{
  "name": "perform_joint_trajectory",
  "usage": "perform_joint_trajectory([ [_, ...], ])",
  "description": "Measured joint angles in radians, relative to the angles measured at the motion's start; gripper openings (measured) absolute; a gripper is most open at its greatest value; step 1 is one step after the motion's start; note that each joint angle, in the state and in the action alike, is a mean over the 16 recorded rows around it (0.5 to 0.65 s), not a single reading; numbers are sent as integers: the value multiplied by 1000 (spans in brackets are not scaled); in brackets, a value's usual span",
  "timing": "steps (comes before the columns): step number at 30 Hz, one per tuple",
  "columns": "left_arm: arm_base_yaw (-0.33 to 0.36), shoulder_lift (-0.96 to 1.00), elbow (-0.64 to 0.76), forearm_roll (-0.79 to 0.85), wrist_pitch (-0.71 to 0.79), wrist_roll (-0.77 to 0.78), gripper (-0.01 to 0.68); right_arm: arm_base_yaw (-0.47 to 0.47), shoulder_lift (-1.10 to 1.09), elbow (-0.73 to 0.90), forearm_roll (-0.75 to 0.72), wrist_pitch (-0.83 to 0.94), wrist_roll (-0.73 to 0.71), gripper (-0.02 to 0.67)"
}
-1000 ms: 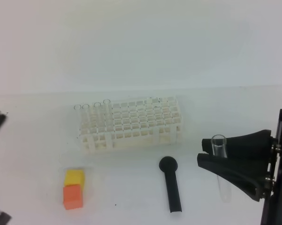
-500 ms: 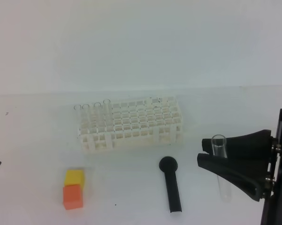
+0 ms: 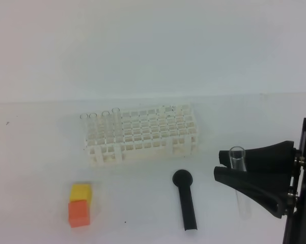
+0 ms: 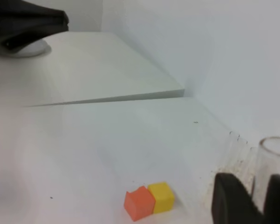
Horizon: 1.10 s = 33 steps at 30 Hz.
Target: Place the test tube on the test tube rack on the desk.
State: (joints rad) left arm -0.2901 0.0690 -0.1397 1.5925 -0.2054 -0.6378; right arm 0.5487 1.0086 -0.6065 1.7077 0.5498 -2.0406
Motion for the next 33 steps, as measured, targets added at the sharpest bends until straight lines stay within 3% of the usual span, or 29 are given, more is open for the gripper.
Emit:
perform_joint_trajectory([
  [9,30,-31,70,43,-4,-2,-1,0,17,0,0,1,-6,122],
  [33,32,-97,161,115,-7,-3,-1,0,27,2,0,3,-36,122],
])
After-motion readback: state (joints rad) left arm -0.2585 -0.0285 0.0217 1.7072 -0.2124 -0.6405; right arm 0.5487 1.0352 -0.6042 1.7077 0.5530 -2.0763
